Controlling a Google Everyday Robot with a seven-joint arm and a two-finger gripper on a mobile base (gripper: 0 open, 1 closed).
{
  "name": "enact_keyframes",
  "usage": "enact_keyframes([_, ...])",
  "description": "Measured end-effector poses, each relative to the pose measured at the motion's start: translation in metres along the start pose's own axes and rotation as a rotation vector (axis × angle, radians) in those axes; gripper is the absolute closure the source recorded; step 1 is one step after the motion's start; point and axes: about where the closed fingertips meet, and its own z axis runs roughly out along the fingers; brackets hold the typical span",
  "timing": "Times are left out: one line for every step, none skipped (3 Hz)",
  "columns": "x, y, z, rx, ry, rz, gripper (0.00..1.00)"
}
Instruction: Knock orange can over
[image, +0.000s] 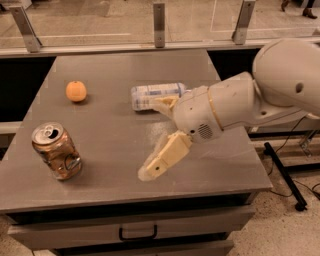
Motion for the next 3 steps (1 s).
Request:
enact_keyframes([0.0238,-0.0079,0.0446,0.019,-0.083,-0.026,0.0])
enact_keyframes([0.0217,-0.0168,0.0495,0.057,-0.088,-0.059,0.0])
enact_keyframes([0.0209,-0.0155,0.0501,0.053,-0.096,-0.056,0.0])
